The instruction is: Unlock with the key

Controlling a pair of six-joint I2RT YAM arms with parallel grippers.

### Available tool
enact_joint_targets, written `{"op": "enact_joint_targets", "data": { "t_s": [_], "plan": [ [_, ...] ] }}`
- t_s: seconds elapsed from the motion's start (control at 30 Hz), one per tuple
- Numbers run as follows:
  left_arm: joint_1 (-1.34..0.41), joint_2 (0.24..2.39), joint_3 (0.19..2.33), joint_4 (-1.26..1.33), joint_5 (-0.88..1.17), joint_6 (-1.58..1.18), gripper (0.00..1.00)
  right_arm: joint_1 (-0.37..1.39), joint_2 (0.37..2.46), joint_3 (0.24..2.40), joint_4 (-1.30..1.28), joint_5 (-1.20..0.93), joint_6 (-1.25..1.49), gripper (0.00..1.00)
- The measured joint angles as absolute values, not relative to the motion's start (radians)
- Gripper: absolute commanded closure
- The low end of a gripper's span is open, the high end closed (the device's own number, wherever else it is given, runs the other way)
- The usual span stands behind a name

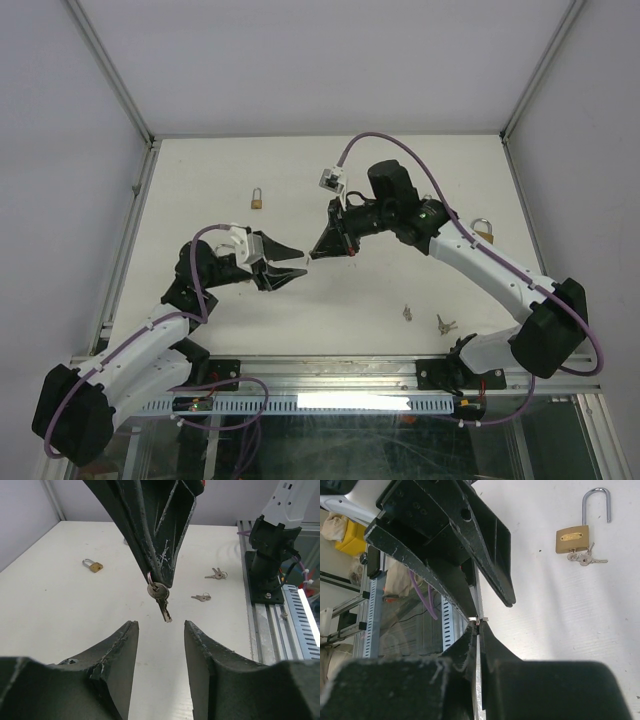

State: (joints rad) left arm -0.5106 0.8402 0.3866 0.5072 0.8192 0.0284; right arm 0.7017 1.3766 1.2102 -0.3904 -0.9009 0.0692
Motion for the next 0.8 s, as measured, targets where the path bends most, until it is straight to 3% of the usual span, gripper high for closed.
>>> {"op": "enact_joint_targets", "data": {
  "t_s": [0.23, 0.8],
  "plan": [
    [-0.524, 0.862, 0.410, 0.493, 0.821, 0.038, 0.72, 0.702, 1.377, 1.201, -0.376, -0.907, 0.078, 1.00],
    [-0.543, 0.846, 0.414, 0.490, 0.796, 0.033, 0.78, 0.702, 1.375, 1.182, -0.339, -0.922, 0.094, 1.00]
  ]
}}
